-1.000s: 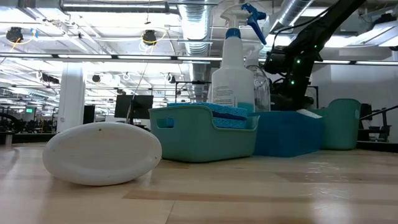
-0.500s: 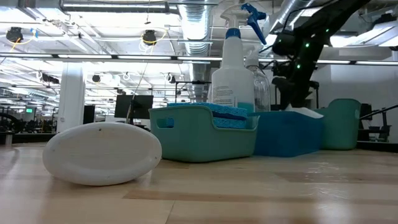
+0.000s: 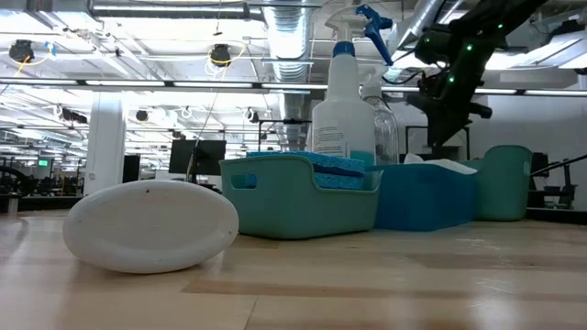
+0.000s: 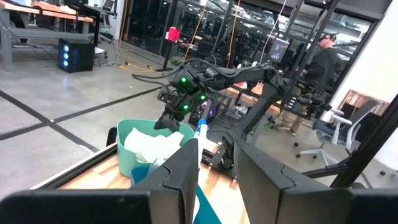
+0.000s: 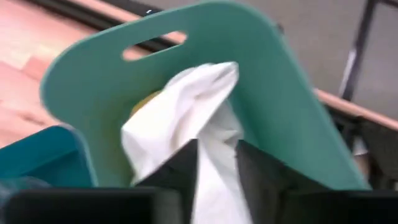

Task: Pick & Place Kitchen Items
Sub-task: Put the white microfiber cloth into the top green bin, then put the white plastic restorer bottle into the large blue bin

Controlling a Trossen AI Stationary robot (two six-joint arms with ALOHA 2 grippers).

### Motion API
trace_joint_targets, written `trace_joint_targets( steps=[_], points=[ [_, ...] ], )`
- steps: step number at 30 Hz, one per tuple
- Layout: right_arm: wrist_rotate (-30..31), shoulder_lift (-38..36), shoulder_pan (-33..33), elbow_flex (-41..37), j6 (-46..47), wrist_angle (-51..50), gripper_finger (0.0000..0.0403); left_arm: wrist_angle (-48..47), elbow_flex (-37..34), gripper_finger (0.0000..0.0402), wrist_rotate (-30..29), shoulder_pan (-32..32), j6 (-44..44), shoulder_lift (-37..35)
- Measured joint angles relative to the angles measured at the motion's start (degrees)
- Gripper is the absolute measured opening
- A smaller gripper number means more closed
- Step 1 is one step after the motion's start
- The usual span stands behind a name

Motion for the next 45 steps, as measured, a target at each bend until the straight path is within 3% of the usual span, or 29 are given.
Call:
trace_joint_targets(
  steps=[4, 11, 28, 34, 45],
  points=[
    [-4.0, 1.0, 1.2, 0.0, 0.0, 1.4, 0.0013, 0.2, 0.0, 0.0099, 0.0, 0.1, 0.1, 0.4],
    [-7.3, 3.8, 2.3, 0.0, 1.1, 4.0, 0.0002, 0.4, 0.0, 0.0099, 0.0, 0.1, 0.0, 0.4],
    [-5.4, 17.5, 2.0, 0.0, 1.3, 4.7, 0.0, 0.4, 0.0, 0.0099, 0.0, 0.1, -0.1, 0.3],
    [-4.4, 12.8, 2.1, 0.0, 2.3, 4.8, 0.0, 0.8, 0.0, 0.0099, 0.0, 0.1, 0.0, 0.3],
    [-3.4, -4.7, 2.7, 0.0, 6.0, -1.1, 0.0, 0.9, 0.0, 0.0099, 0.0, 0.1, 1.0, 0.3]
  ],
)
